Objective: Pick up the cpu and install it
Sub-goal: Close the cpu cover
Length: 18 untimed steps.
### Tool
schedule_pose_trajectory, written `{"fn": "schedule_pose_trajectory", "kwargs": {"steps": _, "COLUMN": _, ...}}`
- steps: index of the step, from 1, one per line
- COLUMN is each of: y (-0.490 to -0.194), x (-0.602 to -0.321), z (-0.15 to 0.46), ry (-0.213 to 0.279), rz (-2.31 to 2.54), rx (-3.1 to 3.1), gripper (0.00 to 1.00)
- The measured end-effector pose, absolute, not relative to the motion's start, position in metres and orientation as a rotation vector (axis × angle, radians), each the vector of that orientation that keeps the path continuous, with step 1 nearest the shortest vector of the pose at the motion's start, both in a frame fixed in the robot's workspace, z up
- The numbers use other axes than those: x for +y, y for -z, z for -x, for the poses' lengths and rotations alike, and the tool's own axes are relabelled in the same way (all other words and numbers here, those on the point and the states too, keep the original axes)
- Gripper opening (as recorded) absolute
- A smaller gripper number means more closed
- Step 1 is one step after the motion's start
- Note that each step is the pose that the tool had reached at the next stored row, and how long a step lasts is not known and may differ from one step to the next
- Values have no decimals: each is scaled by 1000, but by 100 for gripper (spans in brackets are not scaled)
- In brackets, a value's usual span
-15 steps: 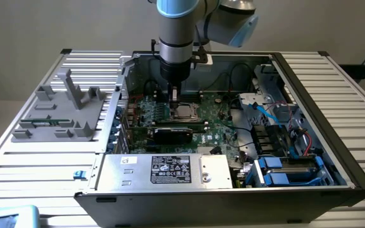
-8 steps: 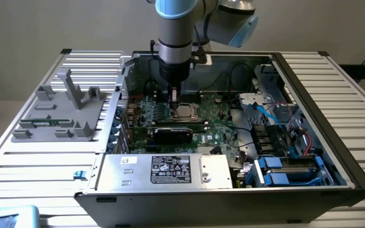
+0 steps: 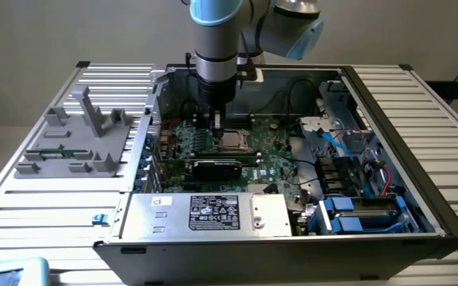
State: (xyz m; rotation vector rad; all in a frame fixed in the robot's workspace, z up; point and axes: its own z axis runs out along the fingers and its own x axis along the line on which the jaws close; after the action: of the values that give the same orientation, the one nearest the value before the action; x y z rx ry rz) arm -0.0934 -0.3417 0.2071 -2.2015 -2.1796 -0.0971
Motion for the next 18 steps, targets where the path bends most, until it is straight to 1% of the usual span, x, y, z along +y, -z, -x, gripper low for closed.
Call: {"fn": "schedule_pose_trajectory", "kwargs": {"steps": 18, "y": -204, "x": -342, "z": 100, "ry": 135, "rz": 2216, "rx": -2197, "gripper": 11}}
